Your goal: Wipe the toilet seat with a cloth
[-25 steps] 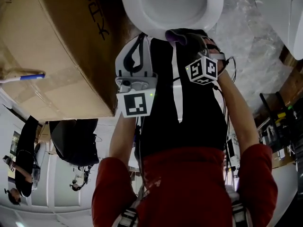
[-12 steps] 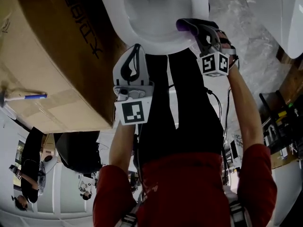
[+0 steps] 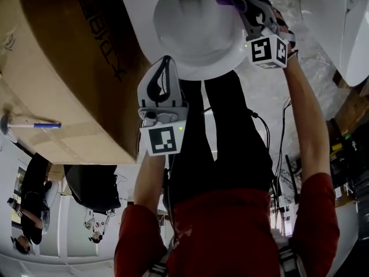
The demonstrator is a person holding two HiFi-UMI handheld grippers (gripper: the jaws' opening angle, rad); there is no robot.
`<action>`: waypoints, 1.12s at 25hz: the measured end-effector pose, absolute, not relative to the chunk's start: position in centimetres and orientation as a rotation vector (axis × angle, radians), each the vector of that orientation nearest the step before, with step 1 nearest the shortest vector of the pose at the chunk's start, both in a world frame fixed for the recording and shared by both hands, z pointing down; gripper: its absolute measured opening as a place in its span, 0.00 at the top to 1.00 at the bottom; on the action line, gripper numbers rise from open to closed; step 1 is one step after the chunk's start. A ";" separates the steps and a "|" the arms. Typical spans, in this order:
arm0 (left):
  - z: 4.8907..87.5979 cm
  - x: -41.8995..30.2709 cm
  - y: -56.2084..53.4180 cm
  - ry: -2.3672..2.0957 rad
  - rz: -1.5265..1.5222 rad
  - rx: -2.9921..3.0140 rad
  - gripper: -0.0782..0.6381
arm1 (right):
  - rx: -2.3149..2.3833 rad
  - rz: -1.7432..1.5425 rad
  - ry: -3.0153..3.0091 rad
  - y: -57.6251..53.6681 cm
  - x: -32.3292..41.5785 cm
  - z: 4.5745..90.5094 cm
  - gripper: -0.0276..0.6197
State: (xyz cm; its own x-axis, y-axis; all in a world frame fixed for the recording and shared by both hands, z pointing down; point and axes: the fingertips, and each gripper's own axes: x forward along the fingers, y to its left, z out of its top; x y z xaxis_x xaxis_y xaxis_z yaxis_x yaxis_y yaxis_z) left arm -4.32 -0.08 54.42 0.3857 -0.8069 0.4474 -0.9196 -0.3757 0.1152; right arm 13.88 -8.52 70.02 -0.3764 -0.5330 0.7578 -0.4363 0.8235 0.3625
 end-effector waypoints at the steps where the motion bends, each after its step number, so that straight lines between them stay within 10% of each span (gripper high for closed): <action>1: 54.4 -4.4 -0.5 -1.509 0.453 2.301 0.87 | 0.719 -0.140 -2.029 -9.7 13.7 69.9 0.86; 28: 54.5 -12.6 0.4 -1.806 0.354 2.043 0.87 | 0.383 -0.396 -2.167 -15.9 -8.9 68.4 0.86</action>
